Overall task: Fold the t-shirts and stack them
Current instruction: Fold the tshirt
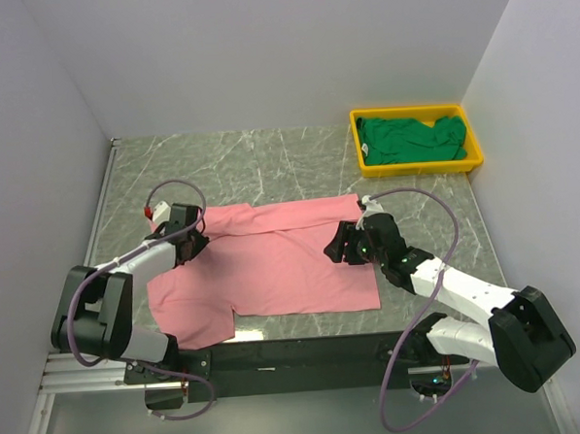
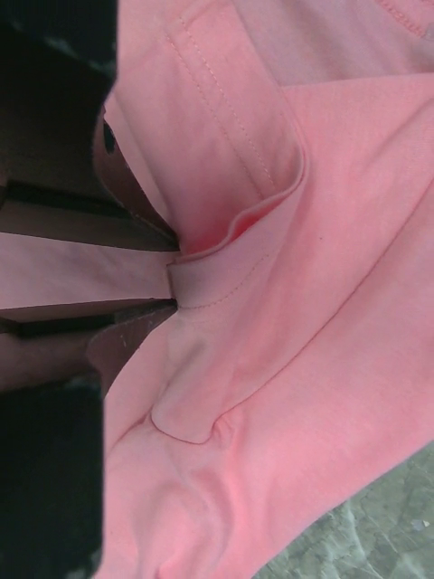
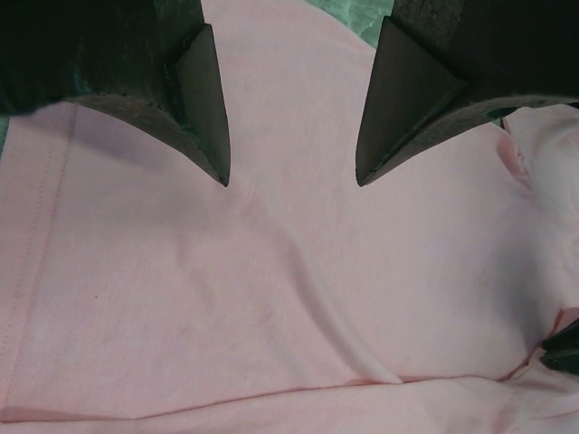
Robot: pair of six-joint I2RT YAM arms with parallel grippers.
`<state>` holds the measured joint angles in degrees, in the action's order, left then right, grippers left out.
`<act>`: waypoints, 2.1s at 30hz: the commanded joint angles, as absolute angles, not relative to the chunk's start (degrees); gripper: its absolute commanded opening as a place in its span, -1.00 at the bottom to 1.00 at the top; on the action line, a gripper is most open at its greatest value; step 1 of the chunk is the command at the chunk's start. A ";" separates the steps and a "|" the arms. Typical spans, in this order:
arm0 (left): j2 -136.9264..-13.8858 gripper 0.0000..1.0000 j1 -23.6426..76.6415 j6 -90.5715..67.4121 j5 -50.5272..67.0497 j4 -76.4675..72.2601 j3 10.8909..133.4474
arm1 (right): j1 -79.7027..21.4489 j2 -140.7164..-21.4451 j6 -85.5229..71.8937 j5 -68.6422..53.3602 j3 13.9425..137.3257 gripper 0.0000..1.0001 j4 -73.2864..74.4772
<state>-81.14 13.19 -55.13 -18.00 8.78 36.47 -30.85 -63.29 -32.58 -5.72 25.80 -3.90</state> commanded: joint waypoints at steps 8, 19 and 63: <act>-82.71 -0.84 13.10 -53.88 -19.16 7.56 39.38 | -30.50 -64.42 -32.78 -6.15 26.19 0.28 -6.59; -77.70 -0.99 14.85 -59.85 -14.86 16.69 41.22 | -30.50 -63.81 -32.78 -6.15 26.10 0.28 -6.50; -54.23 0.16 2.39 -64.34 -10.29 24.79 27.43 | -39.36 -89.53 -43.06 -26.46 43.32 0.15 -22.06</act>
<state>-55.90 5.30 -65.80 -9.41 24.82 29.41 -37.19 -84.99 -39.72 -23.24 38.24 -16.51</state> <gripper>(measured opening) 0.577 0.578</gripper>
